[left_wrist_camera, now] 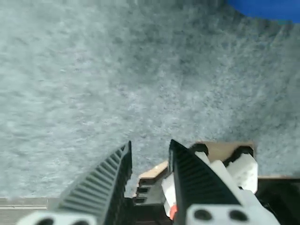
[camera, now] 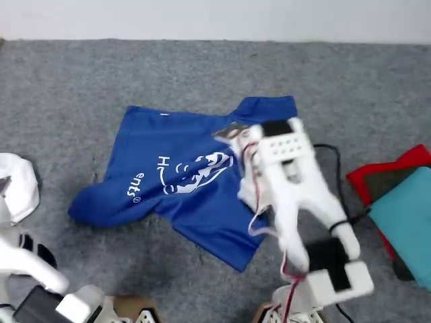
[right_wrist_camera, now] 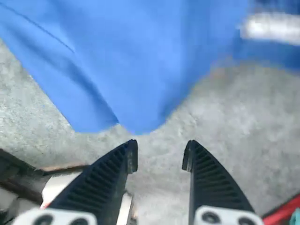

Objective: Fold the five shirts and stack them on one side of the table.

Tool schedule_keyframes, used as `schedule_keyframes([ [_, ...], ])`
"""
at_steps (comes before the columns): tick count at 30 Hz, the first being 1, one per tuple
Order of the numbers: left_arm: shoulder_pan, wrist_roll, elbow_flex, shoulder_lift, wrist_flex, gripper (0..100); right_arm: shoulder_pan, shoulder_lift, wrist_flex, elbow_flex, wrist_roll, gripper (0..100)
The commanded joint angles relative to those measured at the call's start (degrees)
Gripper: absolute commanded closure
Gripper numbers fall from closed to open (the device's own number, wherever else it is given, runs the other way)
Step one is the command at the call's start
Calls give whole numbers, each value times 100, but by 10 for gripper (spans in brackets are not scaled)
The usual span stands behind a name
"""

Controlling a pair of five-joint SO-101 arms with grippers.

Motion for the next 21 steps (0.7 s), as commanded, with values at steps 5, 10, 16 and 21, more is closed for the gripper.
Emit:
schedule_keyframes([
  [5,26,-18,40,-237,176,877,13,198,-1130,695,-404,827],
  [10,26,-18,66,-237,176,877,224,1059,-1253,686,-404,910],
  [16,26,-18,66,-237,176,877,901,1349,-1279,624,-325,986],
  [21,26,-18,75,-237,167,877,1982,1349,-1051,615,316,989],
])
